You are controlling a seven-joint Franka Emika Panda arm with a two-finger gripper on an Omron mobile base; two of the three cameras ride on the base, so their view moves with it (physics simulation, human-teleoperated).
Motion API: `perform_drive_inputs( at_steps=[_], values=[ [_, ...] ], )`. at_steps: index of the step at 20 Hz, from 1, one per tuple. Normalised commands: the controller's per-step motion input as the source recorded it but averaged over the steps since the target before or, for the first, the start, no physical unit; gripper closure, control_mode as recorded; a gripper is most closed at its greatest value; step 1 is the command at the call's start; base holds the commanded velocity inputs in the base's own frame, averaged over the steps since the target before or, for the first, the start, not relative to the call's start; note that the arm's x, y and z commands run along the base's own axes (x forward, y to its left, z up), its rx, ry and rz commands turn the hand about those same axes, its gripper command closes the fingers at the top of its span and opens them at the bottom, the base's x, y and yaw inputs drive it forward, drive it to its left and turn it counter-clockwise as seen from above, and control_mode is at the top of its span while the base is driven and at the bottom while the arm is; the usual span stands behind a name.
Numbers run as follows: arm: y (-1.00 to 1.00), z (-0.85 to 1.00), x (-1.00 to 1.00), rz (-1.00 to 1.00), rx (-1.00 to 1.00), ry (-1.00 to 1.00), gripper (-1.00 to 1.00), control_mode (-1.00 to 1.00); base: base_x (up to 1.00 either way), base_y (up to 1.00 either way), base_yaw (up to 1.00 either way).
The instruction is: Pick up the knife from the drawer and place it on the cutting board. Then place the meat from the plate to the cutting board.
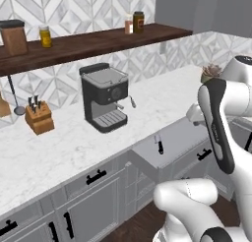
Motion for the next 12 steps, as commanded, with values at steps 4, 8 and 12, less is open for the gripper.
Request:
perform_drive_inputs(
  at_steps=[4,8,12],
  values=[
    [0.0,0.0,0.0,0.0,0.0,0.0,-1.0,1.0,0.0,0.57,-0.15],
    [0.0,0.0,0.0,0.0,0.0,0.0,-1.0,1.0,0.15,0.48,-0.11],
    [0.02,0.0,0.11,-0.03,-0.01,0.0,-1.0,-1.0,0.28,0.18,-0.08]
  ],
)
